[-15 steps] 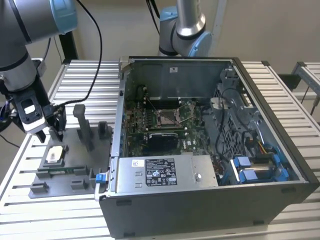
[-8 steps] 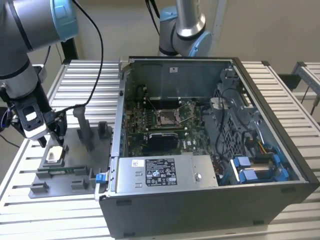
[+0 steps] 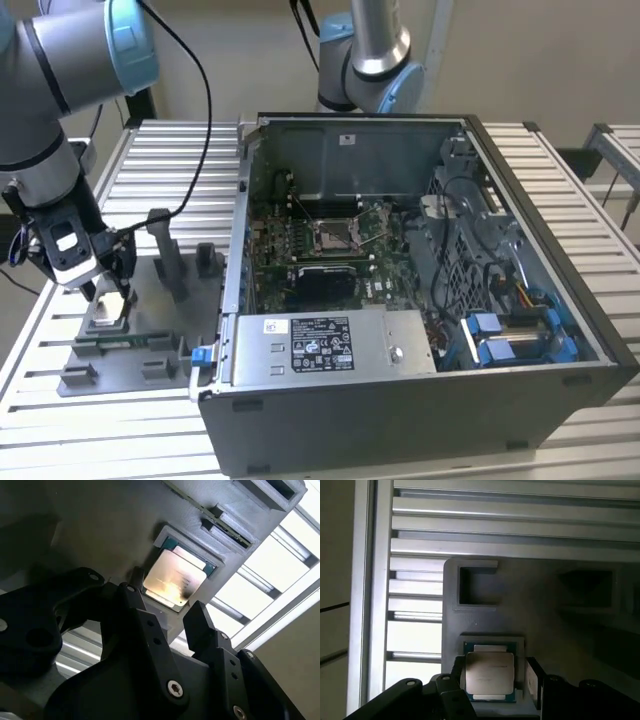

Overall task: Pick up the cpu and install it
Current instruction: 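Pick up the cpu and move it towards the insertion slot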

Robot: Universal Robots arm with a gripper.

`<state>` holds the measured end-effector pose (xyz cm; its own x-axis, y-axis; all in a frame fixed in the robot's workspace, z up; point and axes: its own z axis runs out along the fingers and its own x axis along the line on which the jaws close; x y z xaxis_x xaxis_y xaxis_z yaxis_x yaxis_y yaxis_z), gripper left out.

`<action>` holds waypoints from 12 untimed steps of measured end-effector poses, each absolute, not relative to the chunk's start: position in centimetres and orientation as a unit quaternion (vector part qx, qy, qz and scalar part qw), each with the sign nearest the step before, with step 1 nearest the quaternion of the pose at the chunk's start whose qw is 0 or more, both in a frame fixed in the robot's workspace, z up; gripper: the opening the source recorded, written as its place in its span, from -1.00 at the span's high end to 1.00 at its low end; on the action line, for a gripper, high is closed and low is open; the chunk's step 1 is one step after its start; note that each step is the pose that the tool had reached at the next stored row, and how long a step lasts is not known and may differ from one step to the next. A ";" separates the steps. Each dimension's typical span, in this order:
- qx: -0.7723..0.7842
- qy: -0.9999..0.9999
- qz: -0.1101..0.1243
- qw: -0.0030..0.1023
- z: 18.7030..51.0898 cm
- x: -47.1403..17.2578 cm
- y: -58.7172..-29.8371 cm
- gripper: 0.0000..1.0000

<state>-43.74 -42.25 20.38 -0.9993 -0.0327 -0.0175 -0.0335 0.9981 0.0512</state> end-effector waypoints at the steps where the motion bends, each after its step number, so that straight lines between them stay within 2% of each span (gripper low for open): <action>1: -0.016 1.000 0.026 0.008 20.4 -43.7 -42.3 -1.00; 12: -0.017 1.000 0.026 0.007 19.9 -43.8 -42.3 -1.00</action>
